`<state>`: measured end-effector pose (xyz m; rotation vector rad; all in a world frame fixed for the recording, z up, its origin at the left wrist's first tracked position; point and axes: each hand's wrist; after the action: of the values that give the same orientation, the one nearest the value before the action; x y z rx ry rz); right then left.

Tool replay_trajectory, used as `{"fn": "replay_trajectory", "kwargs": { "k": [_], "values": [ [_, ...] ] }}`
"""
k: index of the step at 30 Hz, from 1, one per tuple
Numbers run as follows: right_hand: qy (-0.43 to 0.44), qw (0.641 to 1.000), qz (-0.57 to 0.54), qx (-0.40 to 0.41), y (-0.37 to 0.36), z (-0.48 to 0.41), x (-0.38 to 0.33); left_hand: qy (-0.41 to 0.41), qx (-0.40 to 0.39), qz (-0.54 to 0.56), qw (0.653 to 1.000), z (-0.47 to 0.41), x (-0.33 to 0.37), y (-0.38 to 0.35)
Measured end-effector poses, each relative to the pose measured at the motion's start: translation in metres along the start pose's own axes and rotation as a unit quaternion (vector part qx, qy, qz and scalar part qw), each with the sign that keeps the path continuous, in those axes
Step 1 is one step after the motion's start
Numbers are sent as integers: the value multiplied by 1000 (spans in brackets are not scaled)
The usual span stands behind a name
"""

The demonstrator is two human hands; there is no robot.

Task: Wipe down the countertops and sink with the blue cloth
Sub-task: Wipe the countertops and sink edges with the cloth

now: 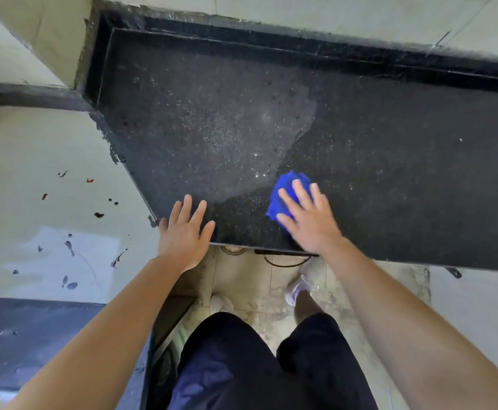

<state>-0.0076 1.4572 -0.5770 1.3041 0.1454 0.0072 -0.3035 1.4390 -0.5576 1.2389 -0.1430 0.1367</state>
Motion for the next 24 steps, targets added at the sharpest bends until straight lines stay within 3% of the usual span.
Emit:
{"fn": "replay_trajectory", "kwargs": {
  "k": [4, 7, 10, 13, 18, 20, 24],
  "values": [
    [-116, 993, -24, -27, 18, -33, 77, 31, -12, -5, 999, -3, 11, -7],
    [-116, 993, -34, 8, 16, -57, 57, 55, -19, 0, 998, -4, 16, -3],
    [76, 996, -34, 22, 7, -59, 2, 91, -35, -4, 995, -7, 23, 3],
    [319, 948, -19, -1, -2, -43, -35, 154, -53, -2, 987, -17, 39, 14],
    [459, 888, -27, 3, -1, -59, 21, 221, -7, -12, 975, -33, 66, 24],
    [418, 908, -29, 16, 4, -79, 74, 218, 7, -15, 976, -40, 73, 22],
    [231, 973, -3, 18, 32, -122, 173, 174, 44, -22, 984, -60, 83, 16]
  ]
}}
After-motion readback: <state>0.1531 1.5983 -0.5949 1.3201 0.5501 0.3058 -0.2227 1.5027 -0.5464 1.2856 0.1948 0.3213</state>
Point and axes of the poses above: each hand's wrist, its own z-axis away from the middle knuckle, its own y-axis out of the back of the hand, x = y × z, and after that the axes turned 12 degrees about x, right-handed
